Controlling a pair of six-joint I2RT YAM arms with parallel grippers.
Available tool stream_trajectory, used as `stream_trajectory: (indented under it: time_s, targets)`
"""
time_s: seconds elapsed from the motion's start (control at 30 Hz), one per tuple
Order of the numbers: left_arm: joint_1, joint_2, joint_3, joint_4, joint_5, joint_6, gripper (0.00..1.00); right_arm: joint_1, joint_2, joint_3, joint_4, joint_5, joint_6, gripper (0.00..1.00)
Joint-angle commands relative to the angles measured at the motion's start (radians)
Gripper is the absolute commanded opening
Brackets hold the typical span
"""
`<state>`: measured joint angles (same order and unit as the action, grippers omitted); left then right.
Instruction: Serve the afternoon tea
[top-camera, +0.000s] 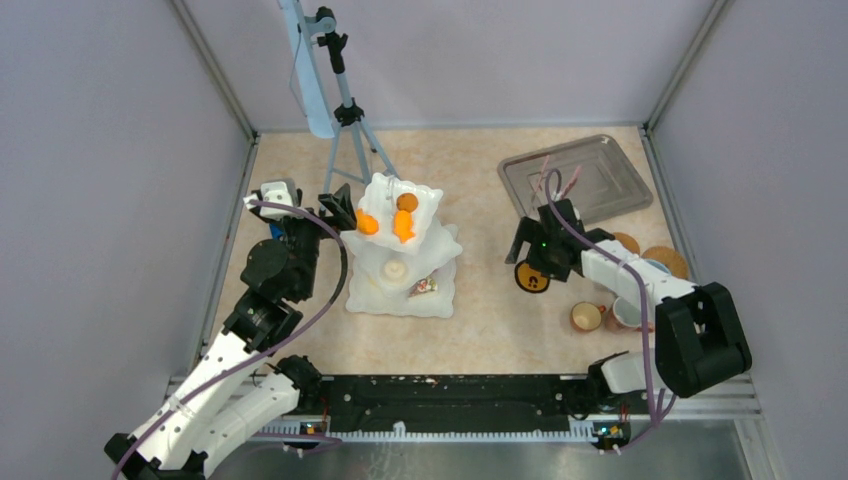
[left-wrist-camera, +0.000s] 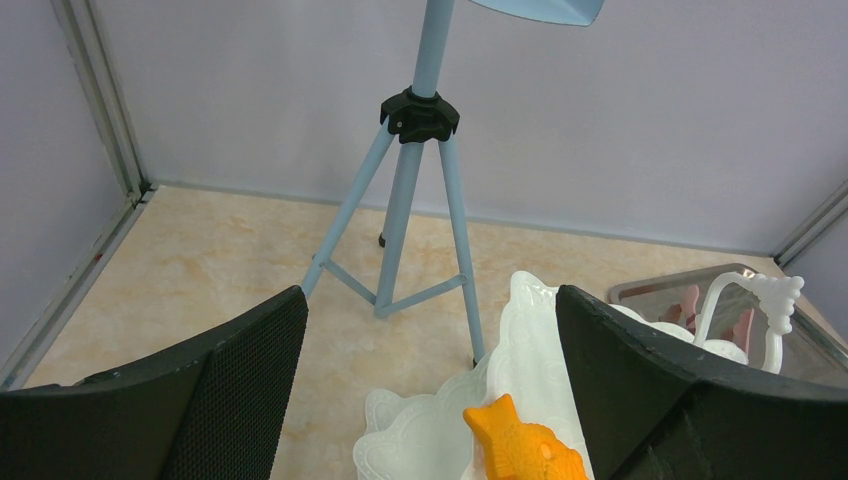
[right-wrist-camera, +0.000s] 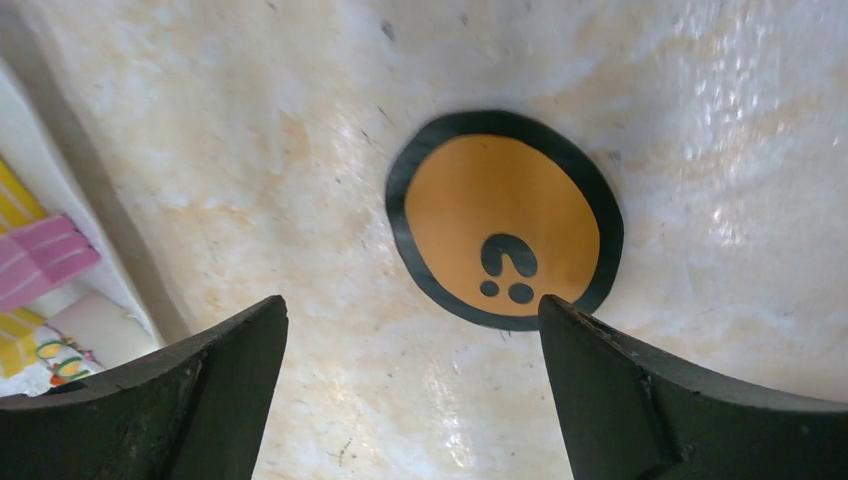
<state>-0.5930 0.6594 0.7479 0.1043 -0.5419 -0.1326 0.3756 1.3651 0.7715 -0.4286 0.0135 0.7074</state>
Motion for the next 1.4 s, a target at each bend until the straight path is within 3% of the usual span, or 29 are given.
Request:
stream_trajectory:
  time_s: [0.0,0.13,0.27,0.63,0.73,0.87,1.37]
  targets:
    - [0.003,0.0,0.027,0.025,0.01,-0.012,0.99,0.002,-0.019,0.054,-0.035,0.078,-0.106,0.94]
    - [0.003,0.0,0.029,0.023,0.021,-0.016,0.99,-0.016,-0.032,0.006,-0.053,0.182,-0.151,0.97]
    - [0.003,0.006,0.028,0.023,0.018,-0.016,0.99,-0.057,-0.023,-0.063,0.028,0.112,-0.169,0.98]
    - [0.004,0.018,0.028,0.021,0.014,-0.013,0.99,0.053,0.113,-0.065,0.135,0.149,-0.156,0.93]
    - [0.003,0.025,0.03,0.021,0.017,-0.012,0.99,0.094,0.208,0.002,0.081,0.221,-0.148,0.87]
    - [0.004,0.029,0.031,0.021,0.009,-0.006,0.99,0.168,0.259,0.034,0.034,0.274,-0.144,0.9]
    - [0.005,0.037,0.03,0.023,0.008,-0.002,0.99,0.268,0.186,-0.037,-0.088,0.289,-0.128,0.94]
